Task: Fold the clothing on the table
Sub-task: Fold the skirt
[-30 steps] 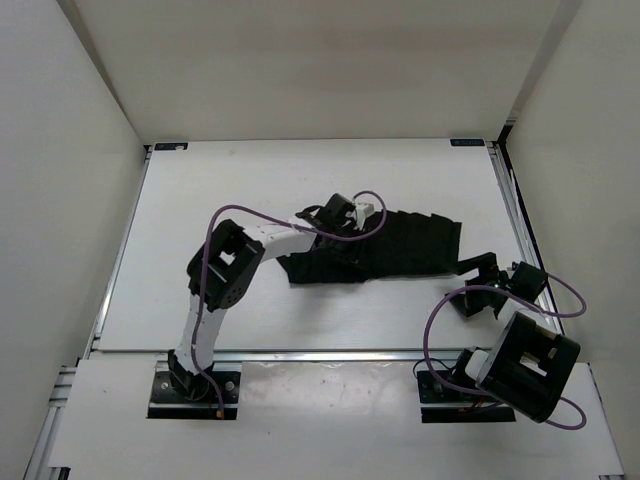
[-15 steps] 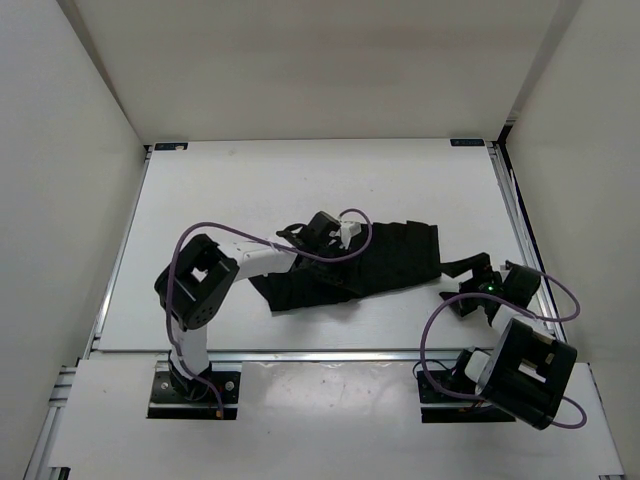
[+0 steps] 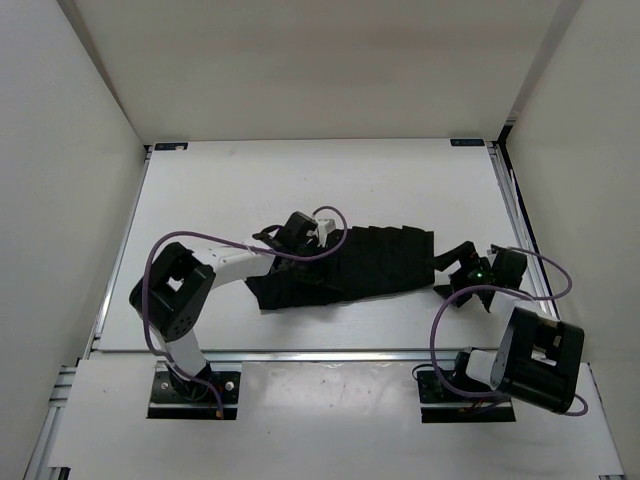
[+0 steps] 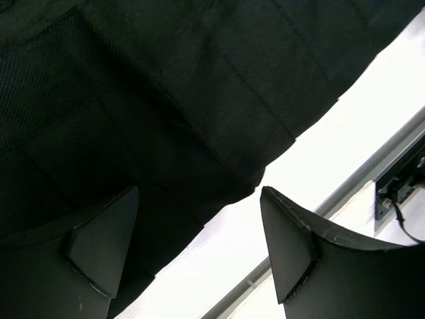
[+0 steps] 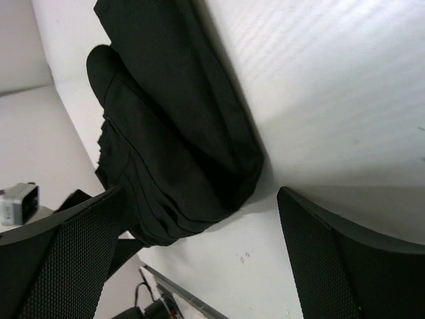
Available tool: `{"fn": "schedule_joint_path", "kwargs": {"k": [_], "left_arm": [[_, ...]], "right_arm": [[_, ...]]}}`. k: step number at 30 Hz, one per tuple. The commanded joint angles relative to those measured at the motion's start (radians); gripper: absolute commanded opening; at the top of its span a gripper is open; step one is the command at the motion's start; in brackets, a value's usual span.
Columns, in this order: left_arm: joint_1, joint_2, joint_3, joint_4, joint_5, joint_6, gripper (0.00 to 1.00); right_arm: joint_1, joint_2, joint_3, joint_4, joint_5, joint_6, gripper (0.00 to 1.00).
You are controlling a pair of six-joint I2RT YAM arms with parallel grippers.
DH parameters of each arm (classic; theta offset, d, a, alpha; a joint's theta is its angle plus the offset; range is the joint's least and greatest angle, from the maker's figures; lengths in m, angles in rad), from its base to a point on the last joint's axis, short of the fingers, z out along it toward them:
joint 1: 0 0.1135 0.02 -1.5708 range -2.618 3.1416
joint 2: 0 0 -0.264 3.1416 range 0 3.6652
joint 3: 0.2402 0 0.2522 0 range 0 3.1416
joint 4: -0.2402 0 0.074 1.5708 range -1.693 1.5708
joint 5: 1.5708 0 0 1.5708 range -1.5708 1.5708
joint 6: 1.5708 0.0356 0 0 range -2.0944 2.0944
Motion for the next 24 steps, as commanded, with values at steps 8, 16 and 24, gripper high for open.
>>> {"fn": "schedule_joint_path", "kwargs": {"k": [8, 16, 24], "left_arm": [[0.035, -0.103, -0.032, 0.104, -0.017, -0.084, 0.84], [0.046, -0.056, -0.052, 0.118, 0.017, -0.085, 0.84], [0.058, 0.03, -0.023, 0.106, 0.035, -0.071, 0.84]], "right_arm": [[0.116, 0.118, 0.016, -0.01, 0.076, -0.049, 0.99], [0.213, 0.317, 0.055, 0.162, 0.017, 0.019, 0.99], [0.303, 0.399, 0.122, 0.22, -0.014, 0.043, 0.95]]}}
